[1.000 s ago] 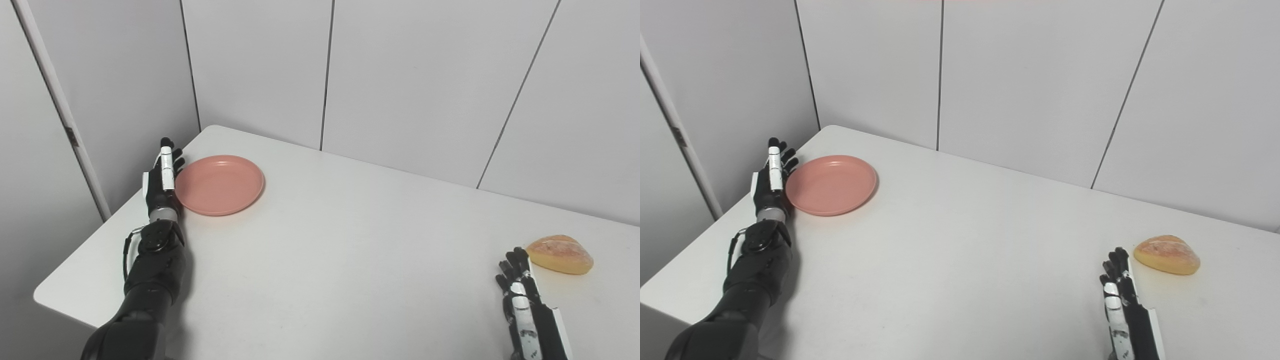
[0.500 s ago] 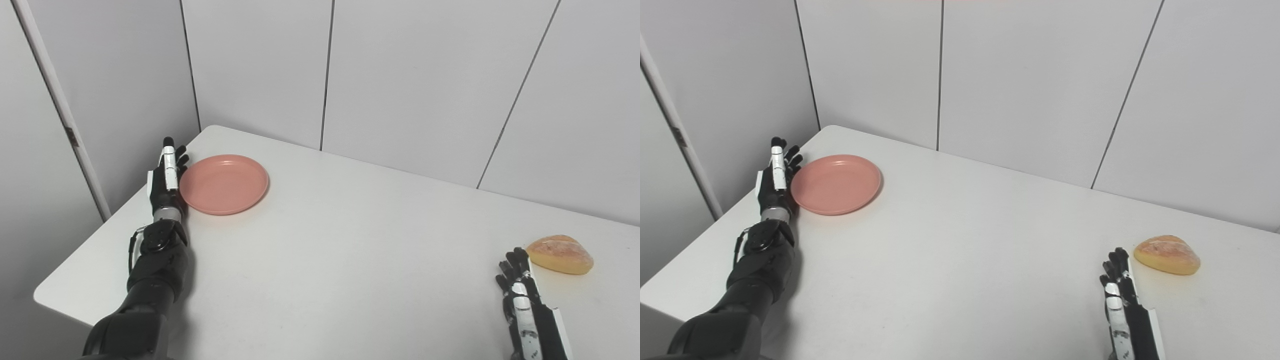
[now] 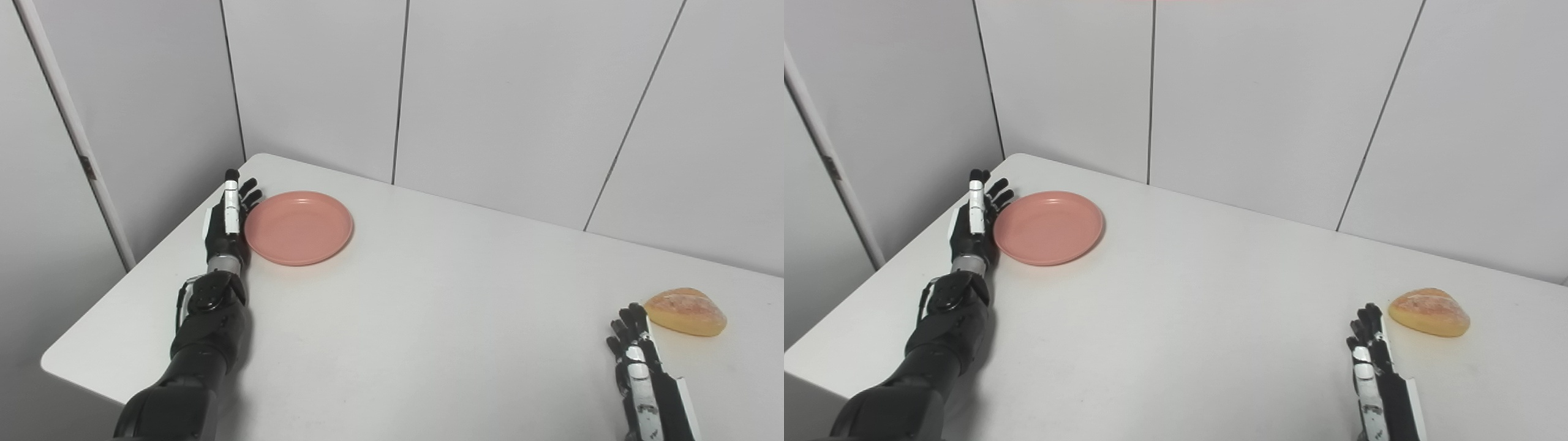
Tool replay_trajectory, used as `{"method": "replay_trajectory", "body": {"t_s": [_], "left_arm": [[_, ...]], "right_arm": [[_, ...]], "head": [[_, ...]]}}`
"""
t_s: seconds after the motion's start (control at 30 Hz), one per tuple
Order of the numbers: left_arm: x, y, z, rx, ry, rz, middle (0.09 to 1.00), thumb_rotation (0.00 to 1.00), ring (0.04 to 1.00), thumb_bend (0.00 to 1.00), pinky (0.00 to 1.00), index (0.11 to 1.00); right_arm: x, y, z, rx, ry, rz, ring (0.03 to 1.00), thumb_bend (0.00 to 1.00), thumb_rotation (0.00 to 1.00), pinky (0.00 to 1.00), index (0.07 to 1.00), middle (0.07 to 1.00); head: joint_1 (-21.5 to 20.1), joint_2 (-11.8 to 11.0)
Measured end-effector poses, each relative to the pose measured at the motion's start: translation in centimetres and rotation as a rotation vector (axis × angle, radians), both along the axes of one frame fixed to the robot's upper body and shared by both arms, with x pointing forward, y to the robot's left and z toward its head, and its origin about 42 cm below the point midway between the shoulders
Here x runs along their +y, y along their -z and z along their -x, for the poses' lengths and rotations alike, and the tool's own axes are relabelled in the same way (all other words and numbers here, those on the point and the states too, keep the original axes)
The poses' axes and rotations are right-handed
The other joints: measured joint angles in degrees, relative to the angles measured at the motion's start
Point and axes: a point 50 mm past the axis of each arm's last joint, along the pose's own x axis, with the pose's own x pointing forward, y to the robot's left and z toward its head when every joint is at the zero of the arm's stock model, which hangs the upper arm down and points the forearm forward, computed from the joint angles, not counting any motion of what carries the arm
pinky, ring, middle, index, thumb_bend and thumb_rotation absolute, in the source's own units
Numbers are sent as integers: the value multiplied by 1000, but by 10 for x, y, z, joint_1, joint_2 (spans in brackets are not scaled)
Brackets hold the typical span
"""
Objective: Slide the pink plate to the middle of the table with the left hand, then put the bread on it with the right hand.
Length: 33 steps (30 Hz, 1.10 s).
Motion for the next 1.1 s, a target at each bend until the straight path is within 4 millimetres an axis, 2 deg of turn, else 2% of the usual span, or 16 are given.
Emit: {"method": "replay_trajectory", "body": {"t_s": [0.13,0.27,0.43,0.53,0.7,0.87,1.1], "left_arm": [[-2,0,-2,-1,5,6,843,1000,835,816,847,916],[-6,0,-3,-14,14,26,847,1000,839,790,862,928],[-22,1,-8,-24,54,39,854,1000,846,790,863,942],[-28,1,-10,-23,77,39,853,1000,840,786,842,936],[-36,0,-12,-17,105,31,864,1000,849,790,861,941],[-48,1,-15,-13,134,39,843,1000,825,792,838,940],[-66,1,-18,-19,171,39,833,1000,819,783,835,927]], "right_arm": [[0,0,0,0,0,0,1000,584,877,1000,1000,994],[0,0,1,0,2,0,1000,591,879,1000,1000,998],[0,0,2,0,1,-2,1000,599,880,1000,1000,1000],[0,0,2,-1,0,-2,999,597,876,1000,1000,1000],[0,0,2,-1,0,-3,1000,600,881,1000,1000,1000],[1,0,2,0,-3,0,998,630,882,1000,1000,1000],[3,0,2,2,-6,2,1000,620,884,1000,1000,1000]], "head": [[-1,2],[-1,3],[-2,4],[-4,5],[-7,7],[-11,10],[-14,13]]}}
